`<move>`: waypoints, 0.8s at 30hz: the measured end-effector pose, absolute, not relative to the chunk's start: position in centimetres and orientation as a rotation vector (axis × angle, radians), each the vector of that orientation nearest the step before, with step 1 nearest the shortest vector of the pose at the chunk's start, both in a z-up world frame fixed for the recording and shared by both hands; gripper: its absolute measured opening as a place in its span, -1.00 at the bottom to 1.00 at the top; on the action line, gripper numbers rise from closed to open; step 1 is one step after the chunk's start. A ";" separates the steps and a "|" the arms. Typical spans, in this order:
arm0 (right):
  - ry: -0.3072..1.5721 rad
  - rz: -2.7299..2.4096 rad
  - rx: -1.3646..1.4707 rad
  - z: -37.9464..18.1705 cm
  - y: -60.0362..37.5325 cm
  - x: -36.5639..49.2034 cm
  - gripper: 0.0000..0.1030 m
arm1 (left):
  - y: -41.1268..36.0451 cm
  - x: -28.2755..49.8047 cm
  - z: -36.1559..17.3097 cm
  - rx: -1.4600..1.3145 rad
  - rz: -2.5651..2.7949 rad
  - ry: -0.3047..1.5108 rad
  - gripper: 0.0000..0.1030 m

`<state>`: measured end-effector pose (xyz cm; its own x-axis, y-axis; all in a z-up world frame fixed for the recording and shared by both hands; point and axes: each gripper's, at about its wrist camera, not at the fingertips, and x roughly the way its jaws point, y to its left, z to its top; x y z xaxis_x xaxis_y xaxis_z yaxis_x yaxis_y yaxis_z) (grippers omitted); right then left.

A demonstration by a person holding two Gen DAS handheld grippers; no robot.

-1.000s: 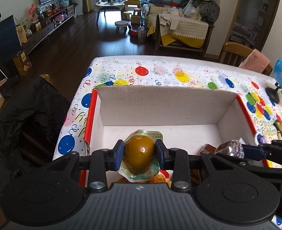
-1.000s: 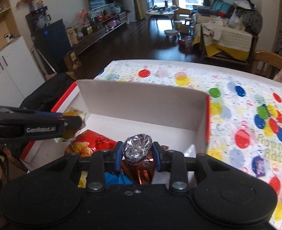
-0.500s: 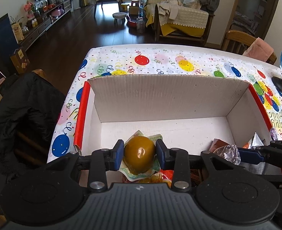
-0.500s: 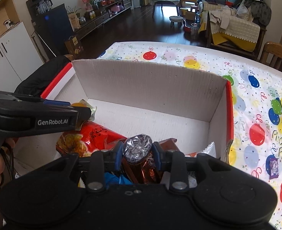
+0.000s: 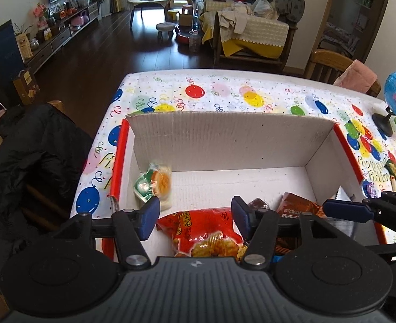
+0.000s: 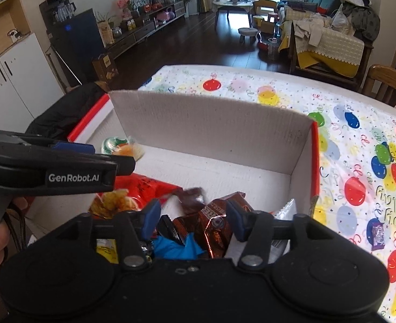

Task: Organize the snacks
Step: 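Carry both snacks into the box and open both tools to release them, then withdraw both tools from the box back toward the remaining snacks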

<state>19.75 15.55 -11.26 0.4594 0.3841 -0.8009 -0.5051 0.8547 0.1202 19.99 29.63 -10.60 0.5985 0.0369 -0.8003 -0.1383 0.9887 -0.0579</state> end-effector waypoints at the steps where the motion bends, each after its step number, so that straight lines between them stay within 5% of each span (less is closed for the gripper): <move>1: 0.941 0.549 -0.138 -11.0 15.4 19.6 0.07 | 29.7 19.8 -10.3 -0.119 0.102 0.920 0.13; 24: 0.809 0.487 -0.028 -4.2 9.7 14.4 0.51 | 26.3 13.5 -4.3 -0.128 0.057 0.804 0.29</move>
